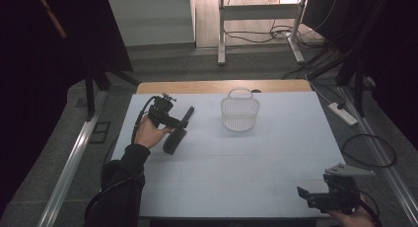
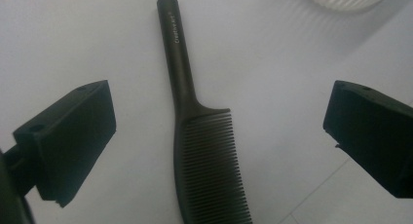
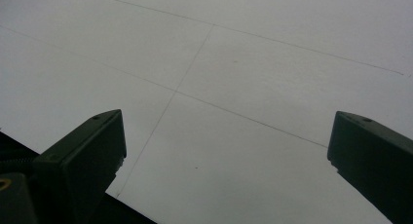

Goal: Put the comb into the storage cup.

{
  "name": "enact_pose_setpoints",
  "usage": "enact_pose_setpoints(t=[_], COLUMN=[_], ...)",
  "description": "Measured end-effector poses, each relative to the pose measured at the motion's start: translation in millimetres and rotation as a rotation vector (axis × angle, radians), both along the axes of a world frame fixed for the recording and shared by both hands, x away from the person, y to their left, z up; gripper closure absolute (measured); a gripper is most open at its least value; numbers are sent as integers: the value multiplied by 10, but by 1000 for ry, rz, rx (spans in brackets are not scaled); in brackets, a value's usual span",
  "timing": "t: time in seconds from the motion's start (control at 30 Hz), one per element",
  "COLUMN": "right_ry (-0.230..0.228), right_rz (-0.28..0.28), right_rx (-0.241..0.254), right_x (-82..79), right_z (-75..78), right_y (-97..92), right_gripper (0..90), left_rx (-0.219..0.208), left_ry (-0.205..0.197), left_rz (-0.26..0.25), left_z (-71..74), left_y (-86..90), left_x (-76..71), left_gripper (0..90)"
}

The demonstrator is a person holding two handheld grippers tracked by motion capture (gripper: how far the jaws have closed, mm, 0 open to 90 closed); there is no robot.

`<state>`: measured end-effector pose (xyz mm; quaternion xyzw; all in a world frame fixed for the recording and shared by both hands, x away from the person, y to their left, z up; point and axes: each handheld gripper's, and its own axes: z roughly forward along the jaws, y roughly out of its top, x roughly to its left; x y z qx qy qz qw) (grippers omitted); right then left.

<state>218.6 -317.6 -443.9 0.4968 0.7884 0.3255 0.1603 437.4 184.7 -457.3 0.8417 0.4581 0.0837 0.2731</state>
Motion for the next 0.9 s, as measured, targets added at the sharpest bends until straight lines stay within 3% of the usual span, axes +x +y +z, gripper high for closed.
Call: enact_pose_setpoints(t=[0.27, 0.53, 0.67, 0.77, 0.9], right_ry=[2, 3, 2, 3, 3], right_rz=[1, 3, 3, 3, 4], right_rx=[1, 3, 3, 3, 4], right_x=[1, 2, 2, 2, 3], right_z=[0, -1, -1, -1, -1], right_y=[-1, -3, -4, -3, -4], right_gripper=[12, 12, 14, 14, 15], left_rx=[20, 0, 18, 35, 47], left_ry=[2, 8, -10, -18, -26], left_rz=[-6, -9, 8, 11, 26], left_z=[-16, 9, 29, 32, 17], left_y=[-71, -97, -100, -102, -88], left_x=[127, 236, 291, 328, 371], left_gripper=[0, 0, 11, 72, 302])
